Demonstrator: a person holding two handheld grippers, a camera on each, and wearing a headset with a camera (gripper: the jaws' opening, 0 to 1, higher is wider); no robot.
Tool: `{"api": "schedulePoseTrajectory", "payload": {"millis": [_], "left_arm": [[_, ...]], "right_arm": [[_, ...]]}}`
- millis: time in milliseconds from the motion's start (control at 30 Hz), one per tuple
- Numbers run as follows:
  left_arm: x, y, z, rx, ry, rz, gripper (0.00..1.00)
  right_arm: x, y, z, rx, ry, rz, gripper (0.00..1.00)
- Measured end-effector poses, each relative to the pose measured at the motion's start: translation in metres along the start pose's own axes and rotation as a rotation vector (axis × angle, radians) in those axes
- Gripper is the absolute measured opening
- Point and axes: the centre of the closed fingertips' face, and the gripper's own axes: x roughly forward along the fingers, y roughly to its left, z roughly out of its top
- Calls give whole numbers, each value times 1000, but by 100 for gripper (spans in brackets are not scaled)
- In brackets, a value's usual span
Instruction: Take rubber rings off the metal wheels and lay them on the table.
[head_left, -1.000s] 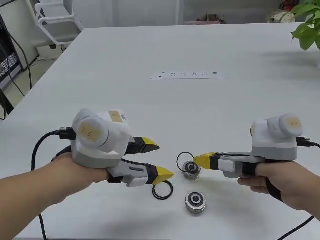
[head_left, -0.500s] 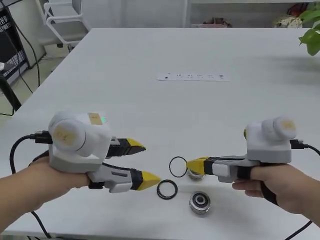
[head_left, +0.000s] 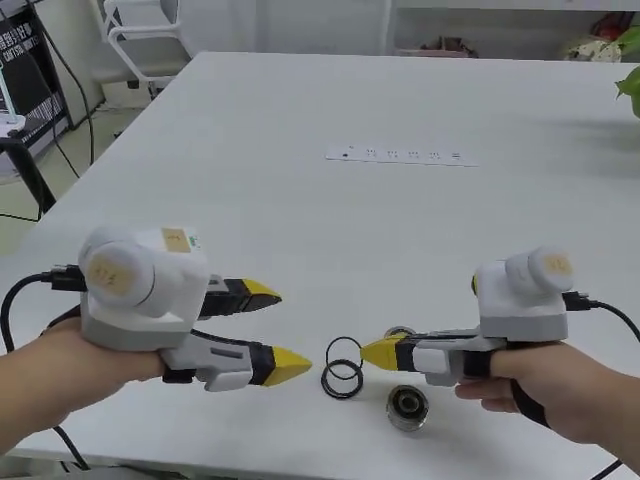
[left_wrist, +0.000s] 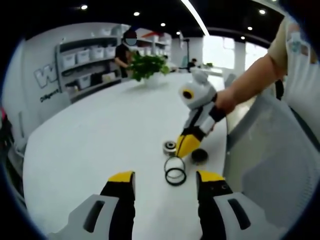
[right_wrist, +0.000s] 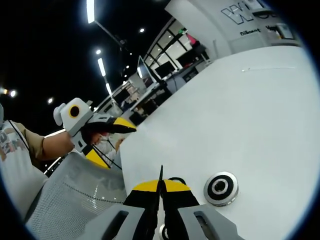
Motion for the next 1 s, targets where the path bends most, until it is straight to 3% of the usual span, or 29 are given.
{"api": "schedulePoseTrajectory", "payload": {"millis": [333, 1000], "left_arm": [[-2, 0, -4, -10, 5, 5, 50], [1, 3, -7, -19, 20, 3, 50]], "right_arm": [[9, 1, -12, 6, 42, 13, 0], [5, -21, -18, 22, 53, -51, 2]]}}
